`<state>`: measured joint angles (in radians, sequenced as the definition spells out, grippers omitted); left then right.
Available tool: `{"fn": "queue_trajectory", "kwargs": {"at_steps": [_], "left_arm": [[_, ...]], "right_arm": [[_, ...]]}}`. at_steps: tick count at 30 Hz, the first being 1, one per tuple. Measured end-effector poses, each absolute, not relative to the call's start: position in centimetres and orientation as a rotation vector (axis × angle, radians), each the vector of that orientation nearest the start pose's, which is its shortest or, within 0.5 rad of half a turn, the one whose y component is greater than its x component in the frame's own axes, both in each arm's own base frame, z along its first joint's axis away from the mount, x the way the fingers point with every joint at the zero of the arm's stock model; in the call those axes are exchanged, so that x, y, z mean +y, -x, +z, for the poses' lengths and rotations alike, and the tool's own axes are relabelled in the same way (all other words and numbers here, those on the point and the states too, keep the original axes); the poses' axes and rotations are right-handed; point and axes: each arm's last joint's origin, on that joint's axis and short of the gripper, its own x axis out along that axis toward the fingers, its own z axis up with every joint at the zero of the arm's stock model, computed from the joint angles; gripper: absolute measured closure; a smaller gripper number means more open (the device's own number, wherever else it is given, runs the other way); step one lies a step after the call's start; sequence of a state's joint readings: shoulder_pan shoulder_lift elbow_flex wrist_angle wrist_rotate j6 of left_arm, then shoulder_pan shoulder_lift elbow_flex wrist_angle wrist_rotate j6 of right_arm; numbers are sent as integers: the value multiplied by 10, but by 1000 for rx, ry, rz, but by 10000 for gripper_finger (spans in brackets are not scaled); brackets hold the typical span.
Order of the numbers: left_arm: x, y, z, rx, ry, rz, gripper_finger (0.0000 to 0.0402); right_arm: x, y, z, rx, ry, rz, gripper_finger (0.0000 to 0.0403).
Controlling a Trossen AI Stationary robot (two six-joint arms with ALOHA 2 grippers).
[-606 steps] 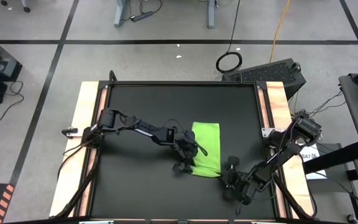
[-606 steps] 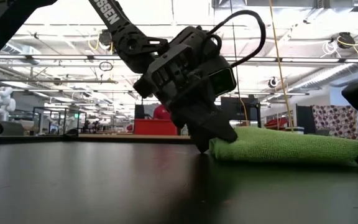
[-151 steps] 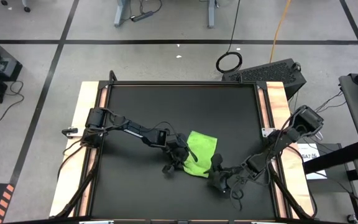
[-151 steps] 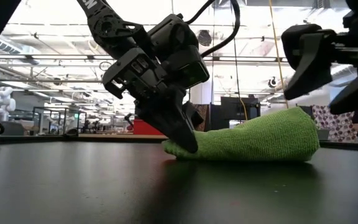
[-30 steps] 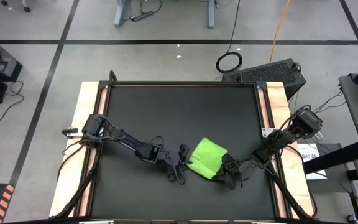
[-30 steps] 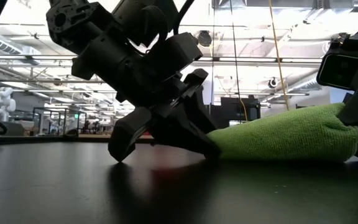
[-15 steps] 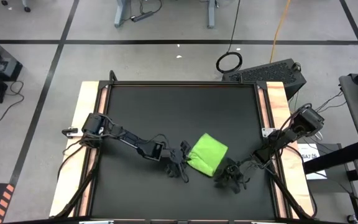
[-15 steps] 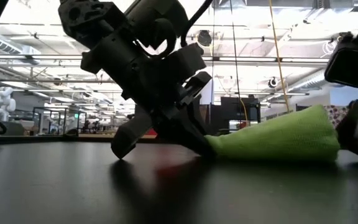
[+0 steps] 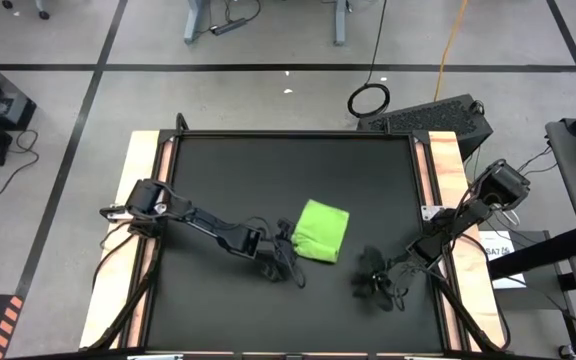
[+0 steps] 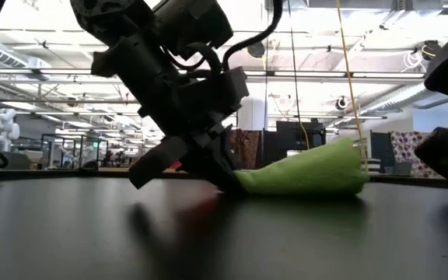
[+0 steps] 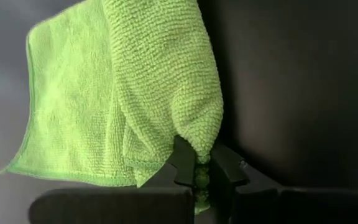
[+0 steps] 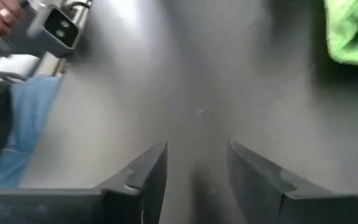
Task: Roll towel into tight, uniform cylinder
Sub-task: Roll the green towel
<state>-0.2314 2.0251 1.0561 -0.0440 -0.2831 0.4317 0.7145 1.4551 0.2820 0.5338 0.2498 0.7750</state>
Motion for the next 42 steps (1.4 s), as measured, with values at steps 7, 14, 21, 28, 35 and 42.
{"fn": "queue_trajectory", "kwargs": {"at_steps": [7, 14, 21, 28, 35, 42], "left_arm": [[-73, -352, 104, 1098, -558, -56, 387], [-76, -341, 122, 1131, -432, -76, 387], [-85, -343, 141, 1196, -339, -162, 387], [-90, -350, 150, 1160, -299, -215, 387], [-90, -351, 150, 1160, -291, -220, 387], [-90, -349, 151, 1176, -283, -213, 387]], "right_arm": [[133, -168, 104, 684, -333, 150, 256], [131, -170, 105, 602, -83, 127, 260], [135, -187, 121, 484, 278, 69, 260], [132, -223, 133, 483, 478, 32, 260], [140, -257, 128, 508, 650, 51, 247], [132, -278, 105, 593, 685, -17, 157]]}}
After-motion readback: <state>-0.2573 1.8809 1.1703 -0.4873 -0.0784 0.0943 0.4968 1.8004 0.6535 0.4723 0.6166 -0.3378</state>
